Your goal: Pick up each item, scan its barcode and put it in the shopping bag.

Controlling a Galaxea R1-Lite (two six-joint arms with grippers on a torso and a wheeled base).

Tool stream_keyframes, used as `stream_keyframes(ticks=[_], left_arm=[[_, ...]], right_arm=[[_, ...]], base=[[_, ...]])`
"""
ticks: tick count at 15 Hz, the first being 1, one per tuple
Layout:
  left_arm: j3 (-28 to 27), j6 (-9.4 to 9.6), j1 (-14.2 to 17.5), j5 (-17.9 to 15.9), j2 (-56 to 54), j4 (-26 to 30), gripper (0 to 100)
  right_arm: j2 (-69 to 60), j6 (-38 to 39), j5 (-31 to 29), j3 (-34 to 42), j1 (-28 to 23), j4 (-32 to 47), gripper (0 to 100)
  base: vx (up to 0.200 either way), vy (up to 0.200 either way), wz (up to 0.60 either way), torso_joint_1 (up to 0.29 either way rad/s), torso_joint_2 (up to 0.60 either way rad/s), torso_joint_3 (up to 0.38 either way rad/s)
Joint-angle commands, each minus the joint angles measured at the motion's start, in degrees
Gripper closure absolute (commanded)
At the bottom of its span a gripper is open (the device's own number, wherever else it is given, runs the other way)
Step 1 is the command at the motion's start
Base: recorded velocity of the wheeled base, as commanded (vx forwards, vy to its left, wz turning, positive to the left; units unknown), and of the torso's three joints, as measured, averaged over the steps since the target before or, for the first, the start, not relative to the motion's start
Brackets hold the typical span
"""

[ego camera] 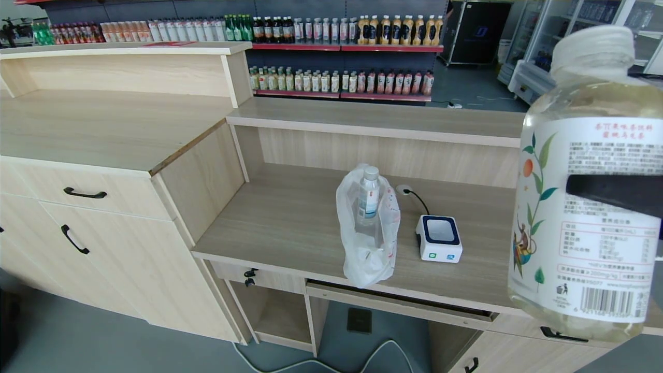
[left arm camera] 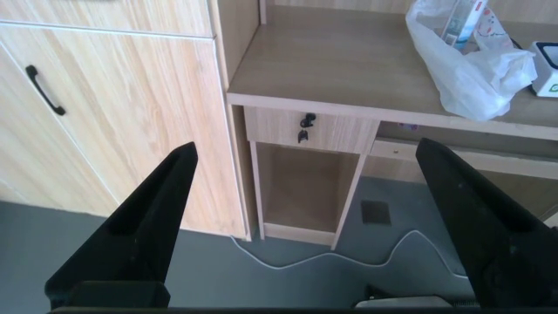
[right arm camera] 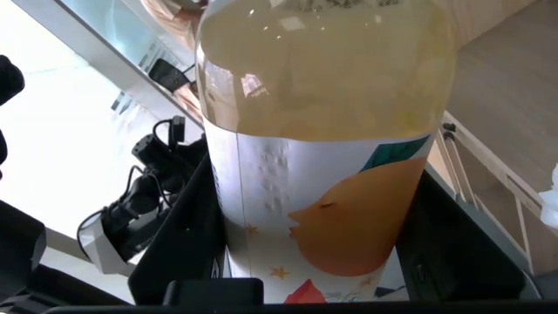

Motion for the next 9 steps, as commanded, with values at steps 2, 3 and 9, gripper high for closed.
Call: stream_keyframes(ticks=[2,3,9], left_arm=[[0.0,0.0,0.0,0.0,0.1,0.0,0],[0.0,0.0,0.0,0.0,0.1,0.0,0],[0.0,0.0,0.0,0.0,0.1,0.0,0]], right_arm=[[0.1,-0.7,0.0,0.9,0.0,0.0,100],[0.1,-1.0,-0.3,1.0,0.0,0.0,100],[0.4,-1.9,-1.6,1.0,0.0,0.0,100]], base=[[0.0,0.0,0.0,0.0,0.0,0.0],[0.0,0.0,0.0,0.0,0.0,0.0],[0.0,0.0,0.0,0.0,0.0,0.0]])
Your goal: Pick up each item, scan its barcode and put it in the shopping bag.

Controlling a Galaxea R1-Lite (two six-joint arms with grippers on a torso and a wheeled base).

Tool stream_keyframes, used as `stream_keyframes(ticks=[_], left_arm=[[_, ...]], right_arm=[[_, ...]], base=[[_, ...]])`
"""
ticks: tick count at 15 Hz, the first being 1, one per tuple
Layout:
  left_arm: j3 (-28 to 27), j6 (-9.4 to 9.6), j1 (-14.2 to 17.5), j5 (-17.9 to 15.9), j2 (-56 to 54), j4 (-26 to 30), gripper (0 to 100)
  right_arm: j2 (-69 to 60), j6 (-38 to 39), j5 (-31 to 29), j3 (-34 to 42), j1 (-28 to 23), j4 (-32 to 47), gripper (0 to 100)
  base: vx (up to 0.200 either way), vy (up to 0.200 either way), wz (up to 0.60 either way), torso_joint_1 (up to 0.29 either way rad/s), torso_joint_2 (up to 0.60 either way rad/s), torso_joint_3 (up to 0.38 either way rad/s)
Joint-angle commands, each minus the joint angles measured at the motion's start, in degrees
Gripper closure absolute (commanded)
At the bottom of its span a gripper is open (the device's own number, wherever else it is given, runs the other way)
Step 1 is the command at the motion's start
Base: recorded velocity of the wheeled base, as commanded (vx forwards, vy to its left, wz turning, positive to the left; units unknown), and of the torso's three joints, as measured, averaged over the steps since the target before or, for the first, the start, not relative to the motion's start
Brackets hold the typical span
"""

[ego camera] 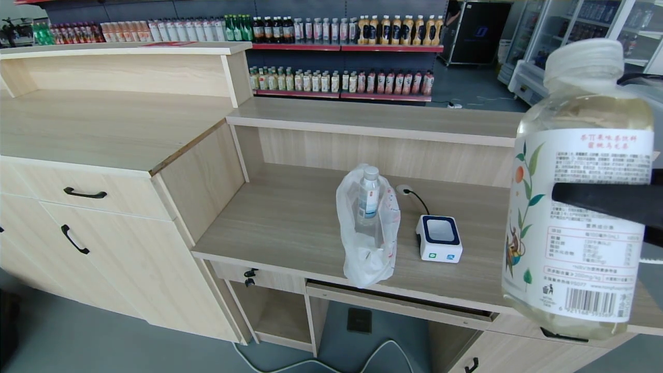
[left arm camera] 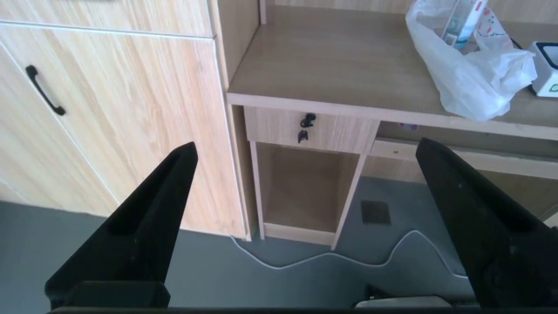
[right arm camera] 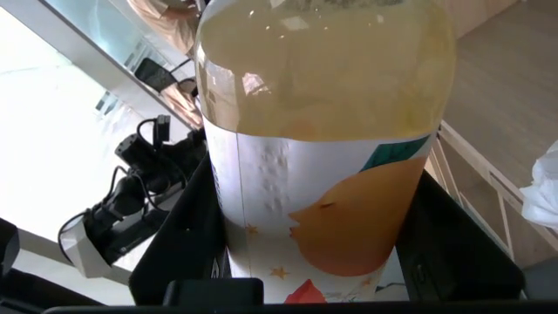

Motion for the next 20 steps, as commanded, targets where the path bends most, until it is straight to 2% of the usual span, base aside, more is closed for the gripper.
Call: stream_keyframes(ticks=[1,7,9,11,12,13,15,16,17,20], left_arm=[[0.0,0.0,0.0,0.0,0.1,0.0,0],[0.0,0.0,0.0,0.0,0.1,0.0,0],[0.0,0.0,0.0,0.0,0.1,0.0,0],[0.0,0.0,0.0,0.0,0.1,0.0,0],[0.0,0.0,0.0,0.0,0.1,0.0,0],[0.0,0.0,0.0,0.0,0.1,0.0,0],[0.0,0.0,0.0,0.0,0.1,0.1,0],[0.0,0.0,0.0,0.0,0.1,0.0,0],[0.0,0.0,0.0,0.0,0.1,0.0,0],[0.0,0.0,0.0,0.0,0.1,0.0,0]], right_arm=[[0.2,0.0,0.1,0.0,0.0,0.0,100],[0.3,-1.6,-0.1,0.0,-0.5,0.0,100],[1.3,-7.3,-2.0,0.7,-2.3,0.0,100],[5.8,-21.0,-8.1,2.7,-6.6,-0.8,100],[8.1,-26.6,-8.4,4.3,-10.0,-2.4,100],[10.6,-31.8,-8.5,5.7,-13.2,-5.8,100],[17.5,-44.0,-8.7,9.3,-19.2,-17.7,100],[19.7,-47.3,-8.8,10.1,-21.0,-21.7,100],[23.1,-53.4,-9.2,11.4,-23.0,-28.8,100],[27.0,-64.9,-9.2,12.0,-26.3,-34.2,100]], base=[[0.0,0.0,0.0,0.0,0.0,0.0],[0.0,0.0,0.0,0.0,0.0,0.0],[0.0,0.0,0.0,0.0,0.0,0.0],[0.0,0.0,0.0,0.0,0.0,0.0],[0.0,0.0,0.0,0.0,0.0,0.0],[0.0,0.0,0.0,0.0,0.0,0.0],[0.0,0.0,0.0,0.0,0.0,0.0],[0.0,0.0,0.0,0.0,0.0,0.0],[0.0,0.0,0.0,0.0,0.0,0.0],[0.0,0.0,0.0,0.0,0.0,0.0]])
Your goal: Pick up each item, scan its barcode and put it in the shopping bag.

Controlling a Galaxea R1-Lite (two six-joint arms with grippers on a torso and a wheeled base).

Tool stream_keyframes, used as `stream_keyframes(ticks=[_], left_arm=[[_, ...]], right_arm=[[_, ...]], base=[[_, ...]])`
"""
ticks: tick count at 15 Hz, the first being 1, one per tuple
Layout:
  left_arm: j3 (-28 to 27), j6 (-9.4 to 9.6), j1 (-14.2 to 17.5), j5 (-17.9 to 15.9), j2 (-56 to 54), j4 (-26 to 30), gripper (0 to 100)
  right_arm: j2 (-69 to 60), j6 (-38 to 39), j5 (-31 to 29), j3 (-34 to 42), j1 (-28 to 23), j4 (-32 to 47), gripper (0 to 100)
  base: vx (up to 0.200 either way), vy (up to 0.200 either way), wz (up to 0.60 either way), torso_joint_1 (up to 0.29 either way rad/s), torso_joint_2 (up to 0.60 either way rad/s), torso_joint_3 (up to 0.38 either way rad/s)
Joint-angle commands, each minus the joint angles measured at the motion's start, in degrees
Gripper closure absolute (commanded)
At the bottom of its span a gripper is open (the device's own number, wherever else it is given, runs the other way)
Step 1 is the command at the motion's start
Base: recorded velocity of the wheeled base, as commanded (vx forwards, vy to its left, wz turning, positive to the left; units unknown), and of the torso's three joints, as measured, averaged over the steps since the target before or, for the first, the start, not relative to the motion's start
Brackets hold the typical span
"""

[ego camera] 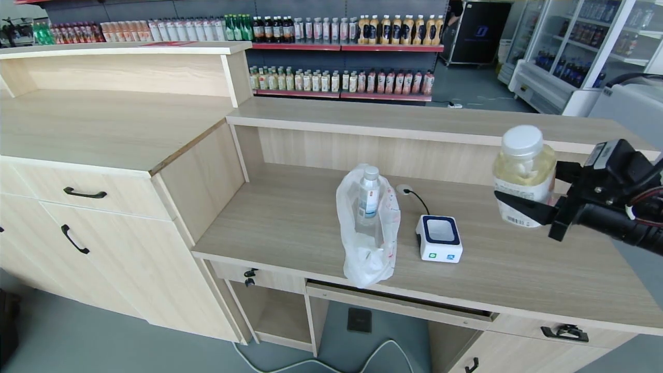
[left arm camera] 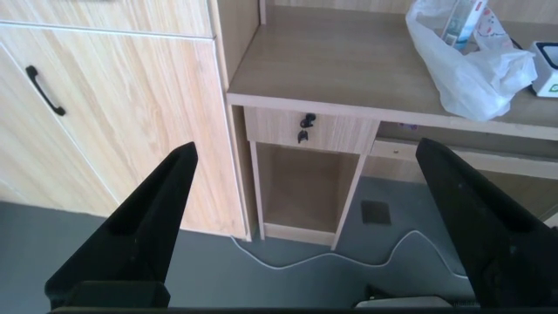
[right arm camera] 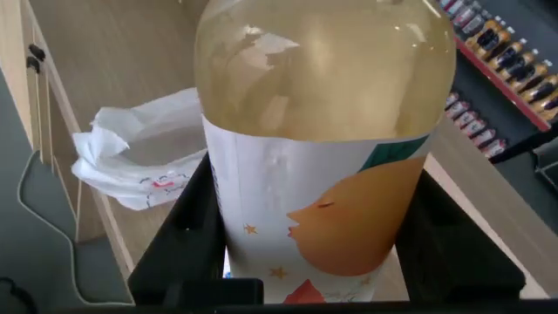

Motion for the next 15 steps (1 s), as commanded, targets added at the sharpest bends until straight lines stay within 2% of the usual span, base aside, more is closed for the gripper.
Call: stream_keyframes(ticks=[1,5,8,11,14,15], left_arm=[[0.0,0.0,0.0,0.0,0.1,0.0,0],[0.0,0.0,0.0,0.0,0.1,0.0,0],[0.0,0.0,0.0,0.0,0.1,0.0,0],[0.0,0.0,0.0,0.0,0.1,0.0,0],[0.0,0.0,0.0,0.0,0.1,0.1,0],[0.0,0.0,0.0,0.0,0.1,0.0,0]], right_arm=[[7.0,-7.9,0.0,0.4,-4.1,-3.2,100],[12.5,-15.1,0.1,0.1,-5.2,-12.3,100],[14.2,-18.7,0.5,-0.6,-5.2,-13.9,100],[16.0,-23.9,0.1,-0.9,-6.6,-16.5,100],[18.9,-23.9,0.7,-0.8,-7.0,-21.7,100],[19.9,-23.9,0.9,-1.1,-7.0,-22.2,100]], base=[[0.0,0.0,0.0,0.0,0.0,0.0],[0.0,0.0,0.0,0.0,0.0,0.0],[0.0,0.0,0.0,0.0,0.0,0.0],[0.0,0.0,0.6,0.004,0.0,-0.001],[0.0,0.0,0.6,0.004,0.01,0.001],[0.0,0.0,0.0,0.0,0.0,0.0]])
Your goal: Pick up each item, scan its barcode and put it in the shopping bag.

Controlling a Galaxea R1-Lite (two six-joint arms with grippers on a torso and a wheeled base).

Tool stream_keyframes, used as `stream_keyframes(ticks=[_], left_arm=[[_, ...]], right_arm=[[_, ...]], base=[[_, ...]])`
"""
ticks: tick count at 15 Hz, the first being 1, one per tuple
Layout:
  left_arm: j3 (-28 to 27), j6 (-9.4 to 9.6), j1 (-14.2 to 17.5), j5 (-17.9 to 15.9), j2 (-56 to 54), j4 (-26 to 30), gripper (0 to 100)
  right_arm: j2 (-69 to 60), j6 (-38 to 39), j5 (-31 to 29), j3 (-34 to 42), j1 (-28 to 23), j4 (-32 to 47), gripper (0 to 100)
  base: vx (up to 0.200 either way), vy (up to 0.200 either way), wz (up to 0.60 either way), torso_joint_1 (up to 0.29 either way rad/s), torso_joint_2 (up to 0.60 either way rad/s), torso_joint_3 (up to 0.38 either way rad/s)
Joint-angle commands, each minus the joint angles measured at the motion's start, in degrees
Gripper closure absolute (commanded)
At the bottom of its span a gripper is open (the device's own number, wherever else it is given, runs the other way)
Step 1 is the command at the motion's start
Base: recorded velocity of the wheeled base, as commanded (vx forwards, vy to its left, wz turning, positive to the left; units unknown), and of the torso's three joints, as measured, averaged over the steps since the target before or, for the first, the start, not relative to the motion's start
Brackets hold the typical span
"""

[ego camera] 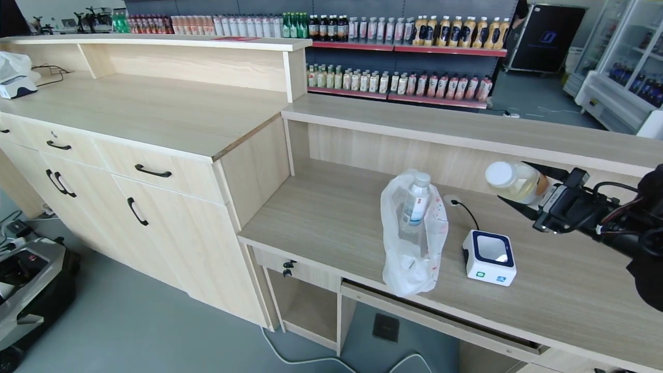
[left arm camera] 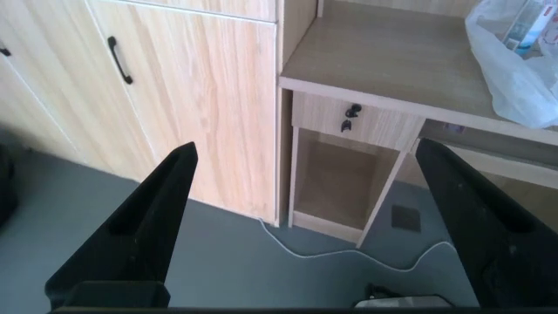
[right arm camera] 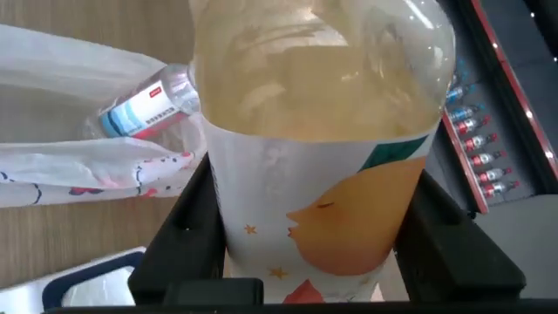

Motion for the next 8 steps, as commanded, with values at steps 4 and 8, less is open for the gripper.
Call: stream_keyframes(ticks=[4,8], left_arm=[[0.0,0.0,0.0,0.0,0.1,-0.1,0],[0.0,0.0,0.0,0.0,0.1,-0.1,0]], right_arm=[[8.6,0.0,0.2,-1.3,-3.2,-4.5,100],[13.5,1.8,0.4,-4.6,-6.4,-5.7,100]], base=[[0.0,0.0,0.0,0.0,0.0,0.0],[0.0,0.0,0.0,0.0,0.0,0.0]])
